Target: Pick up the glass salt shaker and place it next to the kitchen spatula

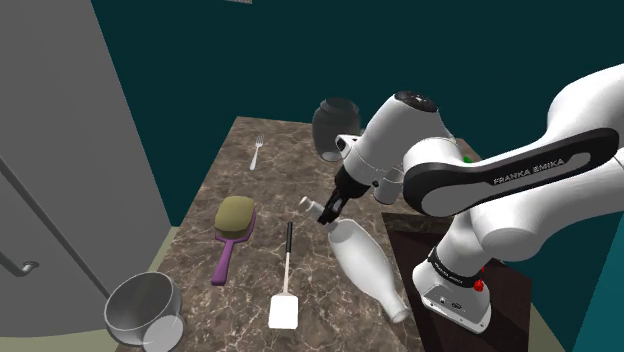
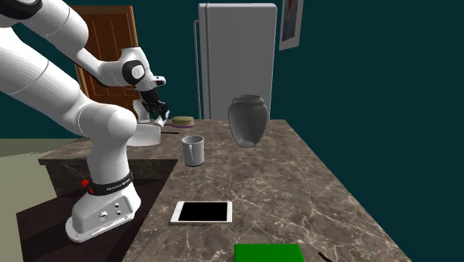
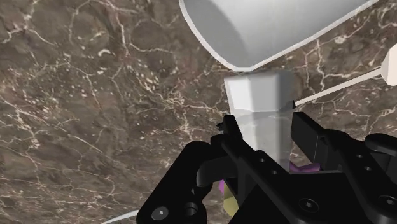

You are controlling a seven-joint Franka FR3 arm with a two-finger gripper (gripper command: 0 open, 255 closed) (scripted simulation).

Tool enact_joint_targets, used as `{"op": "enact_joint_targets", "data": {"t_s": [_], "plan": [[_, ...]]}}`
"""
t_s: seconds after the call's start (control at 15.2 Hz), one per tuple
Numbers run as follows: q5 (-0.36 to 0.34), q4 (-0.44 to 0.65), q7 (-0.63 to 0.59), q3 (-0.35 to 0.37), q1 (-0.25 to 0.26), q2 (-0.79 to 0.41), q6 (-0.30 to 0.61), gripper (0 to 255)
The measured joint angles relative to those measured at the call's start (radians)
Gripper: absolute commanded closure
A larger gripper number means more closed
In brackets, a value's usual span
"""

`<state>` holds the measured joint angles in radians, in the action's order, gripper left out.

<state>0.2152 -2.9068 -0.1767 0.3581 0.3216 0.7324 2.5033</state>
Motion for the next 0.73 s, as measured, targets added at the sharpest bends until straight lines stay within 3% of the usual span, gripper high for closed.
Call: {"op": "enact_joint_targets", "data": {"t_s": [0.33, 0.66, 0.73], "plan": [[-0.001, -0.043, -0.004, 0.0, 0.008, -0.05, 0.137, 255], [-0.014, -0.039, -0.024, -0.003, 0.019, -0.057, 0.138, 255], [-0.017, -0.03, -0.028, -0.005, 0.021, -0.049, 0.107, 0]]}}
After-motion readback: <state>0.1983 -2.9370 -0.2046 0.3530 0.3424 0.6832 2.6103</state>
